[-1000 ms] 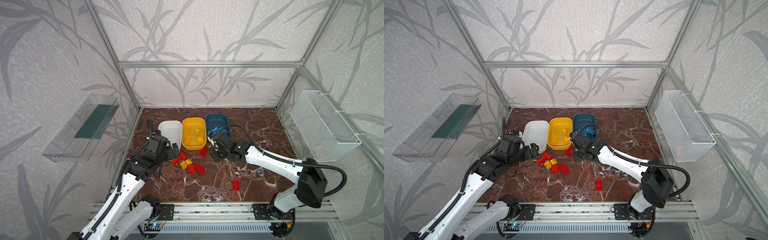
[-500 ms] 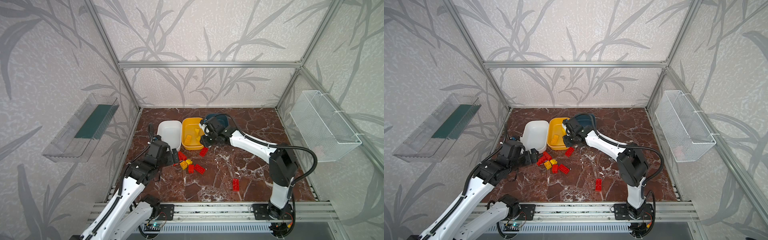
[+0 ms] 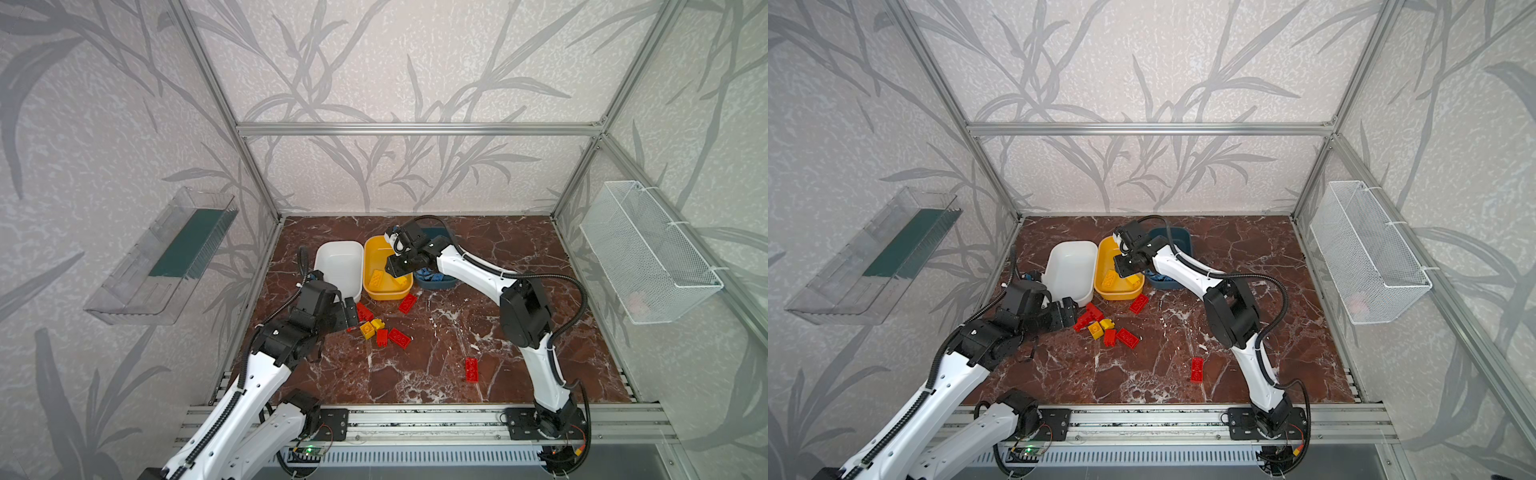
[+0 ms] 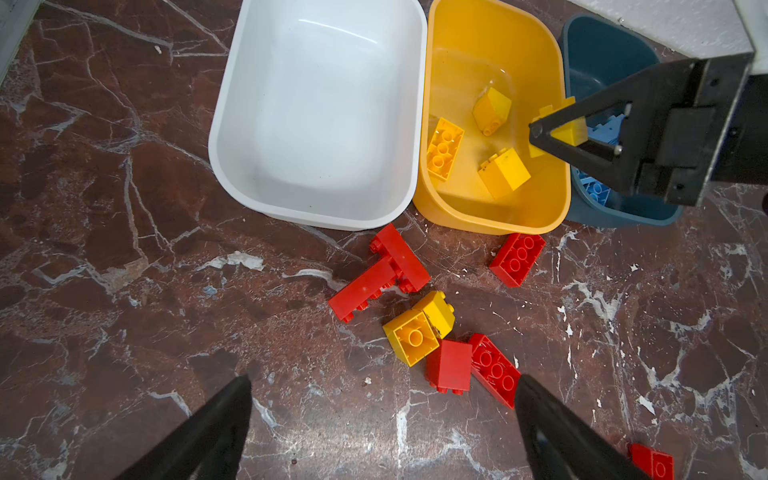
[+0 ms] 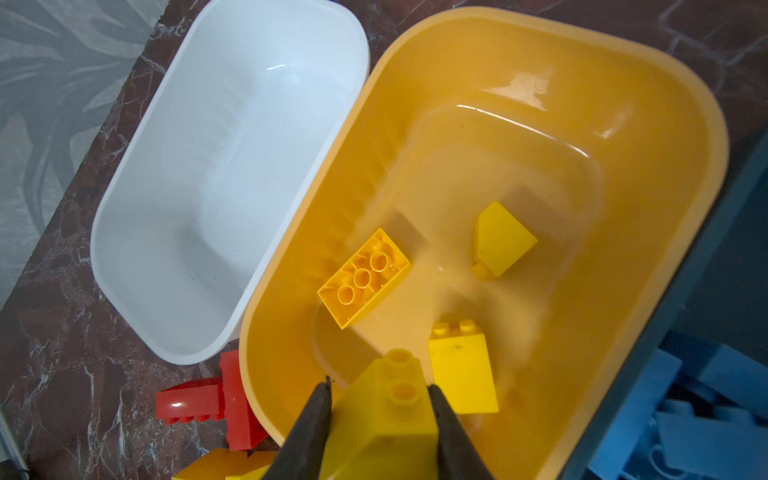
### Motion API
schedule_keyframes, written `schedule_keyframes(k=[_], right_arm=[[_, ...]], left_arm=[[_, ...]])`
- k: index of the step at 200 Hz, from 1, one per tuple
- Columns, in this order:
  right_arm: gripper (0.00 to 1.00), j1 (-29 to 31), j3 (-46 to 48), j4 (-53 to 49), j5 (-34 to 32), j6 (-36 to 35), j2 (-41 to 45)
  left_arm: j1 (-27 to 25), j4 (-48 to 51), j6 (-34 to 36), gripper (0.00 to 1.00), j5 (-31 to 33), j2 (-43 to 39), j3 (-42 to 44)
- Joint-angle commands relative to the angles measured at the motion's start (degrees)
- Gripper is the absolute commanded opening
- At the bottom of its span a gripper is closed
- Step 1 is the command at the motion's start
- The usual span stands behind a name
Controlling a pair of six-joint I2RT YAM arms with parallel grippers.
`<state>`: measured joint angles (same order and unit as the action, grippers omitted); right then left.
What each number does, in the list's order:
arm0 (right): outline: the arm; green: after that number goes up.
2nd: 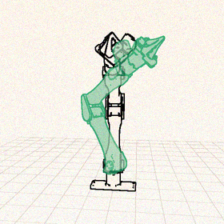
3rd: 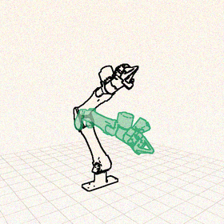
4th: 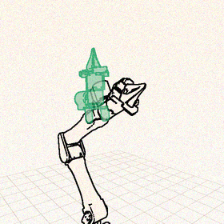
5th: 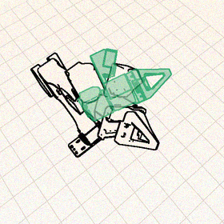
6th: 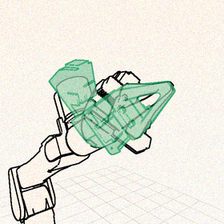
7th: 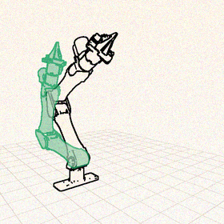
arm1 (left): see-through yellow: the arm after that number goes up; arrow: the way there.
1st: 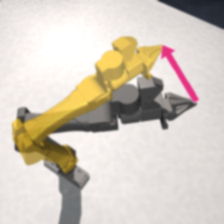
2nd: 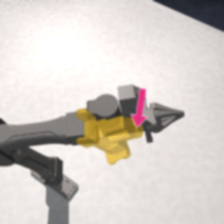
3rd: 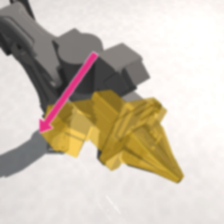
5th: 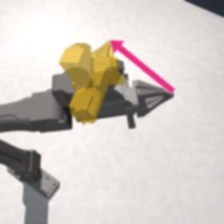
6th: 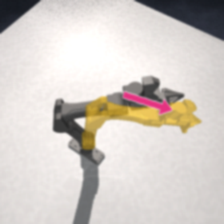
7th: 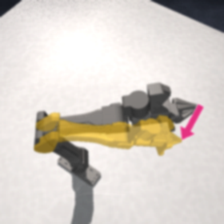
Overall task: Sort the legos into containers by color
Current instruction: 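Drop sloped yellow brick into yellow bin with right gripper while left gripper lowers, then withdraw right gripper while left gripper grasps a yellow brick by the red bricks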
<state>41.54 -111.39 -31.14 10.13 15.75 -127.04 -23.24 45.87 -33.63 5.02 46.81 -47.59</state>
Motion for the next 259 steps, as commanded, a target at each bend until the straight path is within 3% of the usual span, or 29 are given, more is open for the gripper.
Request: schedule_keyframes(k=[1,59,132,178,259], right_arm=[[0.39,-0.3,-4.6,-3.4,1.5,-0.5,-2.0],[0.61,-0.3,-9.8,-5.9,1.5,-1.3,-3.5],[0.66,-0.6,-6.4,-5.6,0.7,-3.3,3.1],[0.67,-2.1,9.8,3.3,0.6,-1.6,15.6],[0.67,-6.0,42.5,18.2,-3.3,2.3,36.6]], left_arm=[[0.0,0.3,-0.3,0.97,-0.5,0.8,0.1],[0.0,0.3,-0.5,0.95,-1.1,2.2,0.4],[0.0,0.7,0.1,0.90,-5.5,7.2,-0.4],[-0.3,-1.0,-2.0,0.84,-8.4,10.0,0.9],[-3.2,-6.8,-4.9,0.78,-9.7,22.3,1.2]])
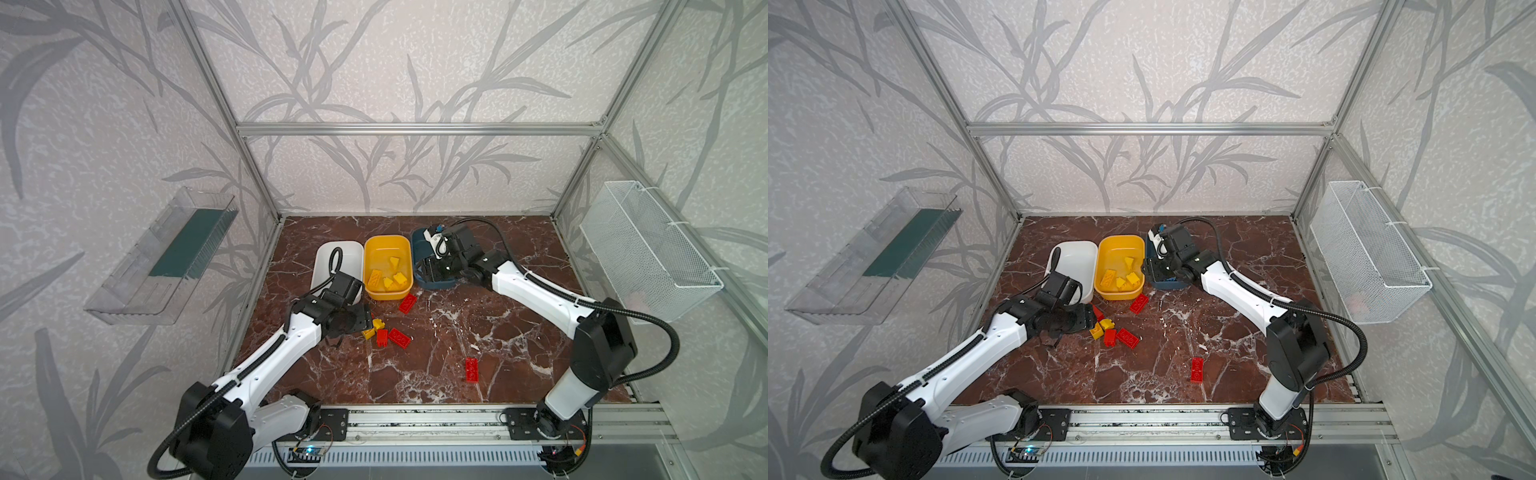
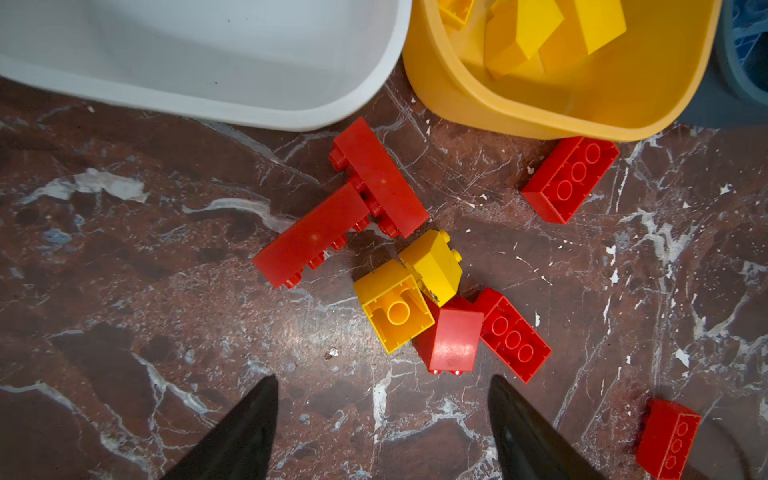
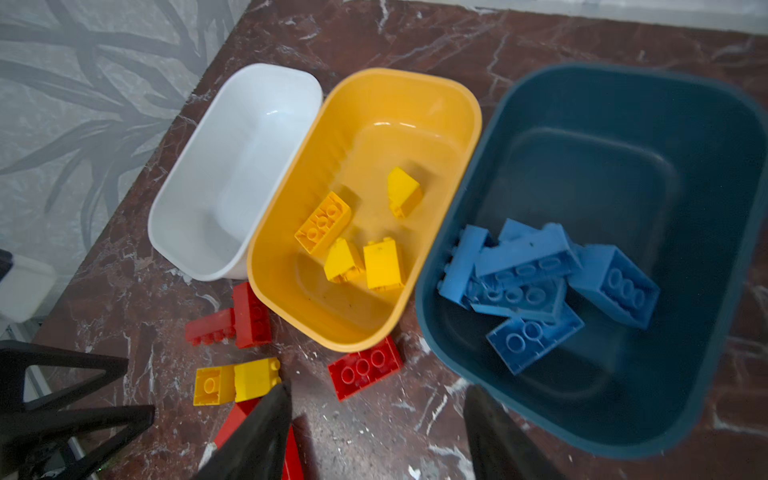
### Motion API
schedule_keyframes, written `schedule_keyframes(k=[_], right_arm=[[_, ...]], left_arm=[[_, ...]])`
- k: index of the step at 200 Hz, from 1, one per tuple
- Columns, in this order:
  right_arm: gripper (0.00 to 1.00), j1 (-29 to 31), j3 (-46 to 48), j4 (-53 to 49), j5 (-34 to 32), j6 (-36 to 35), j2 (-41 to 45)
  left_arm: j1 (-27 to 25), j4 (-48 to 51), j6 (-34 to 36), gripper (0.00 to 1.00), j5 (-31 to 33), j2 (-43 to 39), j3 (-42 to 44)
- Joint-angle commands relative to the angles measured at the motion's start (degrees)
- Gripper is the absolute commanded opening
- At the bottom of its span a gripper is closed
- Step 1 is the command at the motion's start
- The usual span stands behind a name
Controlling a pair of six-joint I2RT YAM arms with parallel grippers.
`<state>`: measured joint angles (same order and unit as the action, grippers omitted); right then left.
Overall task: Sort the legos into containers by color
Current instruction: 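Withdraw right gripper while left gripper grasps a yellow brick by the red bricks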
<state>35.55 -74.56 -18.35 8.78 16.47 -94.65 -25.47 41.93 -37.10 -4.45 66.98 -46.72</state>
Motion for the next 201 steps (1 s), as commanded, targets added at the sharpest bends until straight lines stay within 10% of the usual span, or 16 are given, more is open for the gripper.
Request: schedule_keyframes(k=[1,159,201], right_arm=[[0.67,0.0,5.8,5.5,-2.0,1.5,4.3],[0.67,-0.1,15.3,8.1,-2.4,1.8,9.1],[0.67,-0.1,15.5,8.4,-2.5,1.7,8.8]], left_arm=[[-1.1,-2.9,-1.5,0.78,-0.3,2.3,0.3],[-2.3,-5.7,-5.8,0.71,5.1,15.2,0.3],[-2.2,-5.0,-6.1,0.54,6.2,14.0,0.8]])
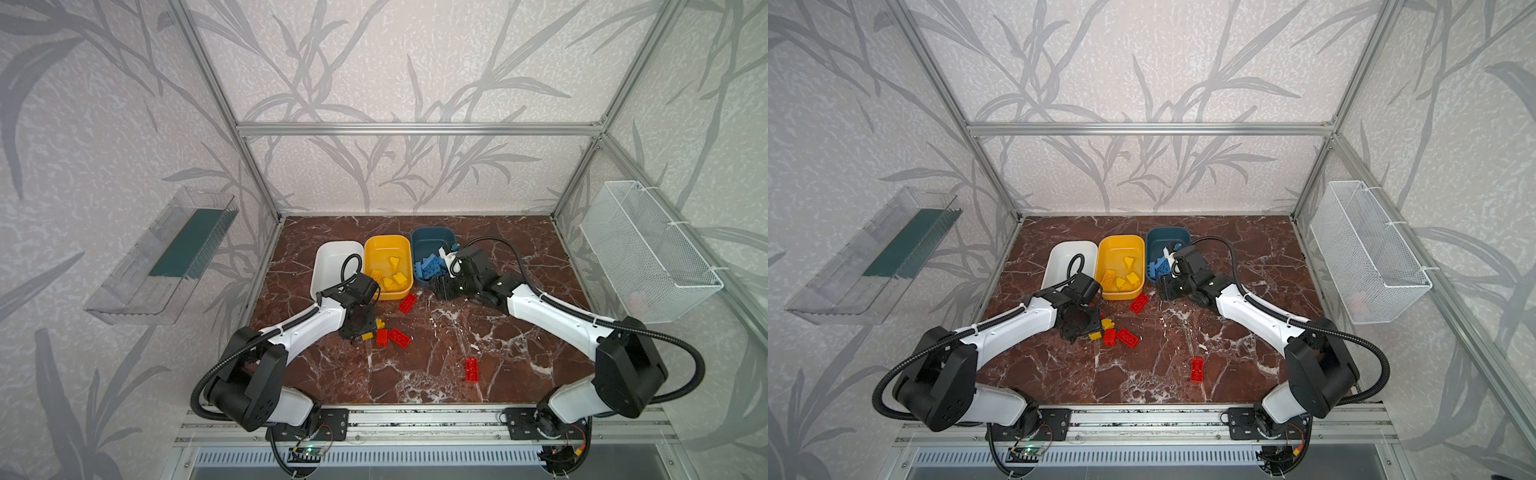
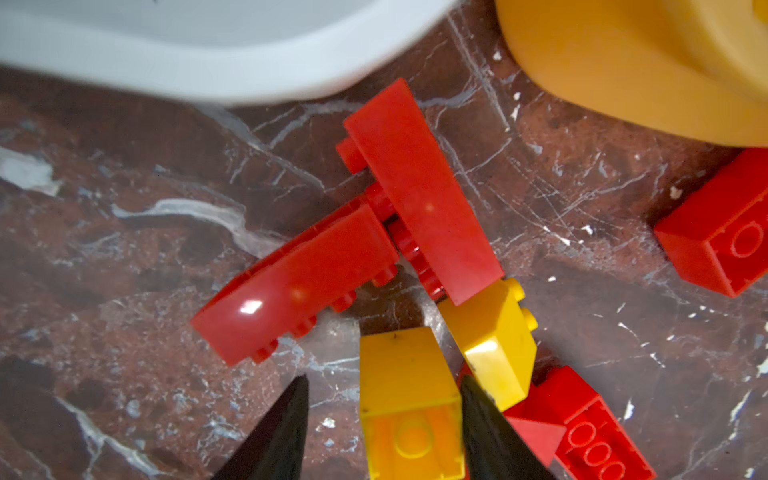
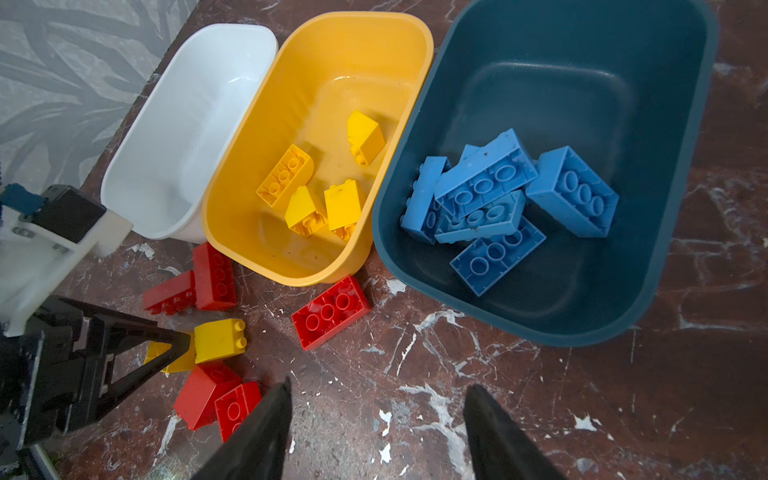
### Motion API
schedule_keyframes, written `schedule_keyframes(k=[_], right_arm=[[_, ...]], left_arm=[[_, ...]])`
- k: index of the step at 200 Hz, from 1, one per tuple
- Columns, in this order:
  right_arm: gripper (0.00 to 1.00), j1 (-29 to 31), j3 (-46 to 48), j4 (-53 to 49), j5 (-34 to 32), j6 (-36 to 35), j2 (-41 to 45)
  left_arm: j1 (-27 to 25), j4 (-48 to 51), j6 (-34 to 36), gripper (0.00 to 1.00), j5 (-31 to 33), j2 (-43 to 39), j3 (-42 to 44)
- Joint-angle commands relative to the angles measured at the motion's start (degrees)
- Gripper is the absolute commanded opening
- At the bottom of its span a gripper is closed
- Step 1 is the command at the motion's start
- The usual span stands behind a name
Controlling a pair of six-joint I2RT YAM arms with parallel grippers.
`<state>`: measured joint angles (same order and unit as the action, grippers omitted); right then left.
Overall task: Sort the legos into containers by color
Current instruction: 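Withdraw right gripper while left gripper grasps a yellow brick by the red bricks, then lift the yellow brick with the left gripper and drop it into the yellow bin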
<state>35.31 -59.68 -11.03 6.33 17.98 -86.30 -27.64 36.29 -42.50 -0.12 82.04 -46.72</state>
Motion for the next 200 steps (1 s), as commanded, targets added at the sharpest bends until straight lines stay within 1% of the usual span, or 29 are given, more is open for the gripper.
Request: schedule_keyframes(k=[1,21,51,80,101,132,153,183,200], right_arm=[[0.67,0.1,0.6,1.1,0.0,0.2,0.4],[0.67,0.1,0.6,1.2,0.0,0.3,0.2],[0.67,0.1,0.5,1.1,0.0,0.3,0.3],[0.67,0.1,0.7,0.9,0.0,0.3,0.4],[0.67,0.1,0.9,0.8,0.0,0.4,0.8],[0.67,0.1,1.0,0.7,0.1,0.4,1.6],[0.67,0.1,1.2,0.7,0.0,0.4,2.2],[0.67,0.3,1.7,0.9,0.4,0.7,2.7],[0.67,0.5,1.6,1.0,0.6,0.7,2.7]], left_arm=[[-0.1,0.6,-0.7,0.53,1.9,-1.1,0.8],[0.0,0.5,-0.8,0.52,1.8,-0.9,1.0],[-0.1,-0.1,-1.0,0.54,1.0,0.6,1.1],[-0.1,-1.3,-1.3,0.53,0.6,1.5,1.4],[-0.1,-2.5,-1.4,0.50,0.1,2.7,1.7],[-0.2,-3.5,-1.6,0.37,-0.5,4.4,1.4],[-0.2,-3.1,-1.5,0.29,-0.6,4.0,1.0],[-0.3,-1.3,-1.2,0.27,-0.7,0.8,-0.3],[-0.3,0.9,-0.1,0.27,-0.2,-1.0,-2.9]])
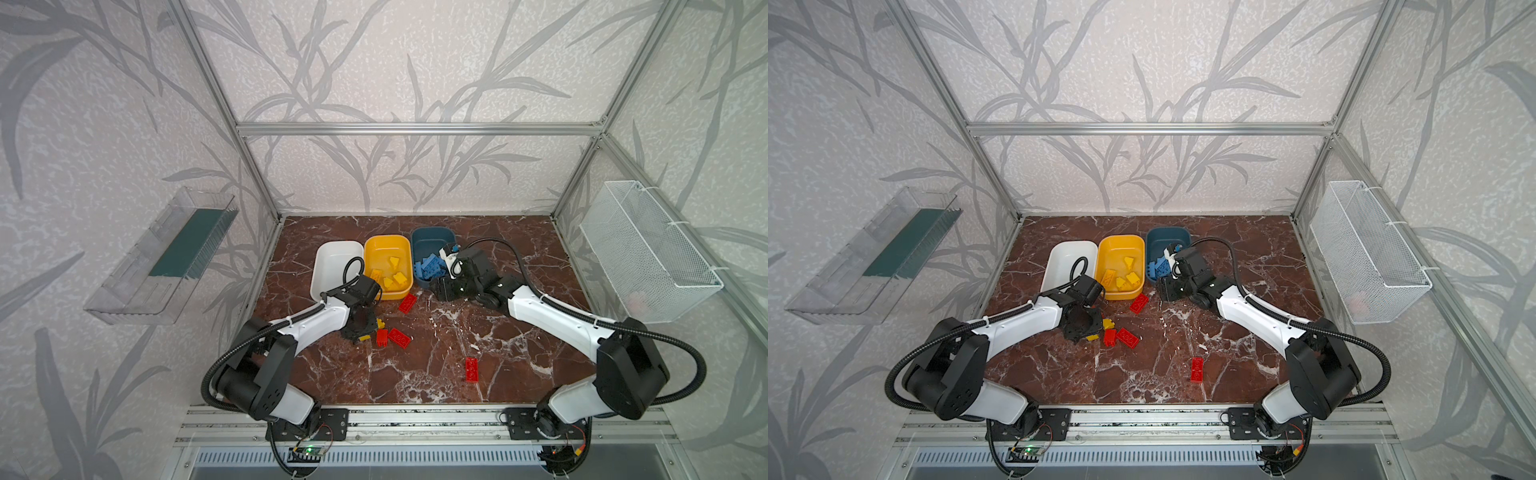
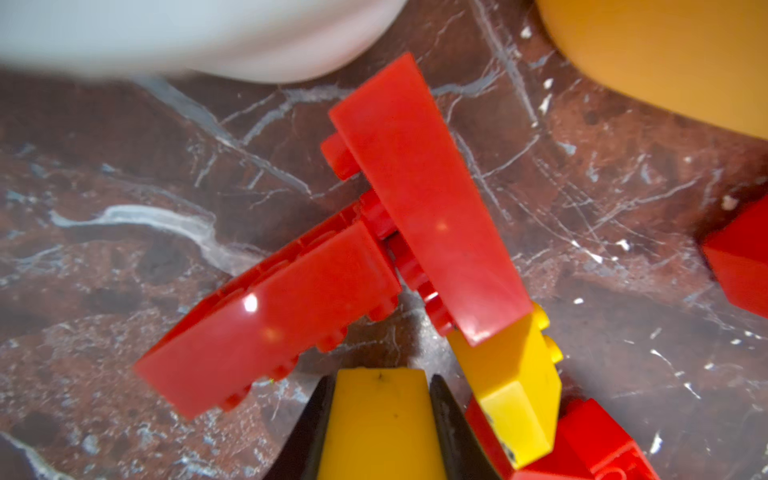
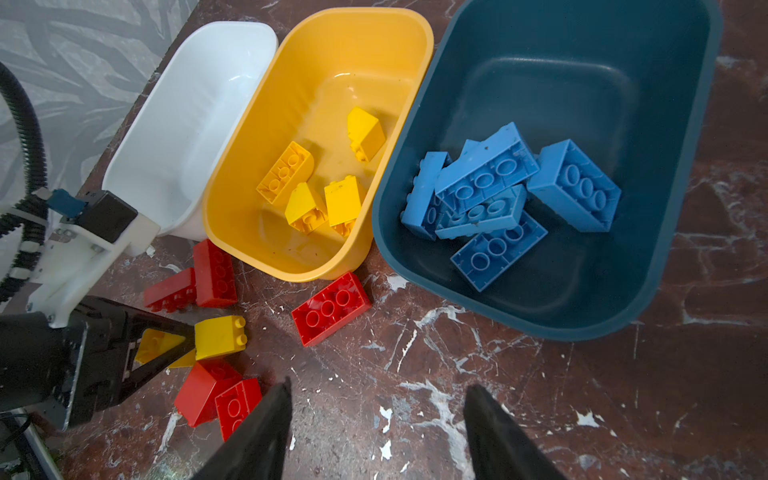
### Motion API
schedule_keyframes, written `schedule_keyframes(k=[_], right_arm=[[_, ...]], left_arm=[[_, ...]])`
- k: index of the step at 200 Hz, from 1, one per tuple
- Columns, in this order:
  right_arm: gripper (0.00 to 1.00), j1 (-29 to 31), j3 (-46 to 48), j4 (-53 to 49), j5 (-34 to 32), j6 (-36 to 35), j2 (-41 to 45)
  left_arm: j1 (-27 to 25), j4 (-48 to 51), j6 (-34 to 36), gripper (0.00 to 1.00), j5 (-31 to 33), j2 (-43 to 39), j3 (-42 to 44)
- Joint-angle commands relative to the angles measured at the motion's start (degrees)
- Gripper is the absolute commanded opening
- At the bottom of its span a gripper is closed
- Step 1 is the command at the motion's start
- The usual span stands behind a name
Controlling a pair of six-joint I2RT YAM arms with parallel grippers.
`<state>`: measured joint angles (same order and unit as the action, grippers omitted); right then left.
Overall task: Sort the legos into containers by color
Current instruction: 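Lift the yellow brick with the left gripper and drop it into the yellow bin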
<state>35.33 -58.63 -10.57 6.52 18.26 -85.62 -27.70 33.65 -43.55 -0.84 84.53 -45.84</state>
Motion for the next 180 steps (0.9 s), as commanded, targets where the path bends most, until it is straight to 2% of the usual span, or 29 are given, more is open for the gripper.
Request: schedule_keyframes(k=[1,60,93,125,180], right_arm=[[0.67,0.5,0.5,0.5,0.4,0.4,2.0],[0.67,2.2,3.5,2.2,1.8,0.7,3.7],[0.67,2.9,6.7,3.1,2.0,0.7,6.0],[0.67,4.2,10.6,5.0,2.7,1.2,9.2],[0.67,6.4,12.2,5.9,4.8,0.9,9.5]], left_arm=[[-0.2,3.8,1.1,0.27,0.7,-3.5,-4.0],[0.2,13.5,6.2,0.27,4.9,-1.1,-22.8],[3.0,14.0,8.0,0.27,0.8,6.8,-31.6],[3.3,15.1,8.2,0.27,-2.3,14.9,-40.3],[3.8,20.7,9.1,0.27,-0.2,30.3,-56.1]])
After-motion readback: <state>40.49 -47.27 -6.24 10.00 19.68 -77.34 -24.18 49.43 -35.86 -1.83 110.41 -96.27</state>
